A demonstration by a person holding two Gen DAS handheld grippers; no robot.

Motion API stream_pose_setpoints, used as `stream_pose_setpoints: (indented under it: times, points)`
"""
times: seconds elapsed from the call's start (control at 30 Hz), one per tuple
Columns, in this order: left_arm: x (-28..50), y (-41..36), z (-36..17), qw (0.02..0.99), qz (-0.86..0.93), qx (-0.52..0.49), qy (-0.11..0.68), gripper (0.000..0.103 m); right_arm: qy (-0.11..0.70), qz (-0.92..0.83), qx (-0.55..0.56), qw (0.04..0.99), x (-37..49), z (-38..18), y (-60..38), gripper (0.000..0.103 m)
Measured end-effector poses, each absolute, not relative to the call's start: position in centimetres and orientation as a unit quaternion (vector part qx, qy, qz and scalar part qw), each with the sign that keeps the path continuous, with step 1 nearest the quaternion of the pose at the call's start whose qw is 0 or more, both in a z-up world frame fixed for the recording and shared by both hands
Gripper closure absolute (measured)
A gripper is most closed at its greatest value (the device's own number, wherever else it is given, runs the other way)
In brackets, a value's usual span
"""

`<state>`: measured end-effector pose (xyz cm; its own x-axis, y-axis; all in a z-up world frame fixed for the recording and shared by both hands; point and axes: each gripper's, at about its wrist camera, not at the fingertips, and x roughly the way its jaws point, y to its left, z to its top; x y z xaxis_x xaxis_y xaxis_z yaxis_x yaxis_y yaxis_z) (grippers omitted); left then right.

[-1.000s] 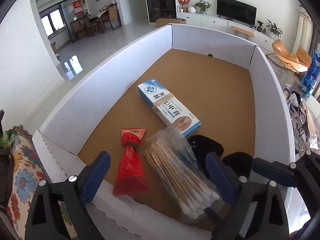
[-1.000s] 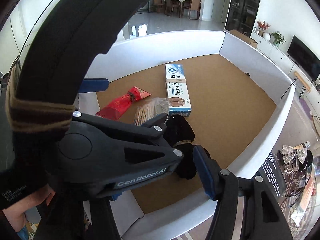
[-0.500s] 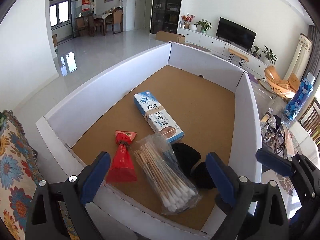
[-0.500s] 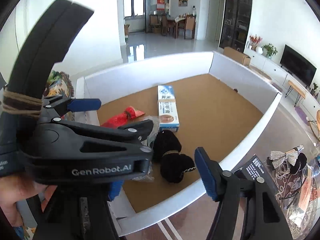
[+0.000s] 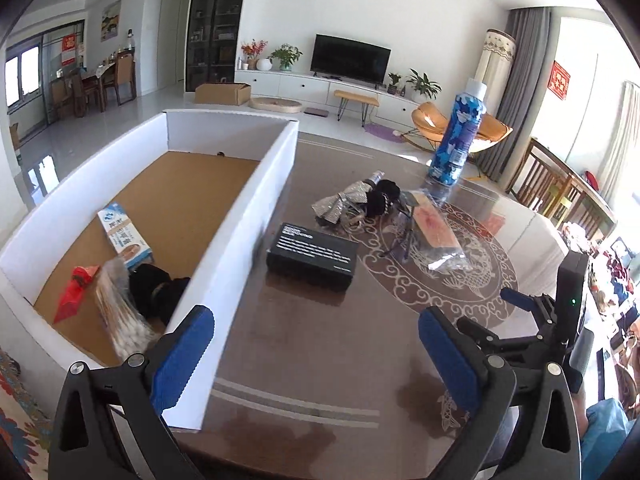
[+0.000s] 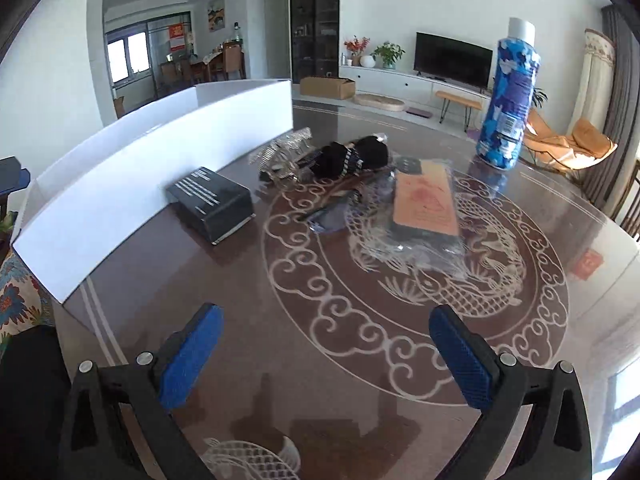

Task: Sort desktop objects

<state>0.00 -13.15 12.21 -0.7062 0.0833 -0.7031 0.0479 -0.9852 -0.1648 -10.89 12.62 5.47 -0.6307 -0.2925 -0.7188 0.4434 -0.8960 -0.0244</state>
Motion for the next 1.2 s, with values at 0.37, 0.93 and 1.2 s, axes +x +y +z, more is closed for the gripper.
stream_pose_setpoints:
  times: [0.37, 0.93, 1.2]
  points:
    - [-4.7, -6.2, 1.6, 0.000, 0.876, -0.478, -0.070, 0.000, 0.088, -0.891, 0.423, 0.138, -11.2, 2.5, 19.0, 0.000]
    - [-4.7, -5.4, 0.6, -0.056, 0.881, -0.469, -0.029, 0.000, 0.085, -0.878, 0.449, 0.142, -11.9, 1.6, 18.7, 0.000]
    - [-4.5, -5.2, 0.5, -0.061, 0.892, -0.447, -0.029, 0.000, 0.081, -0.878, 0.450, 0.143, -11.7, 1.7, 18.6, 0.000]
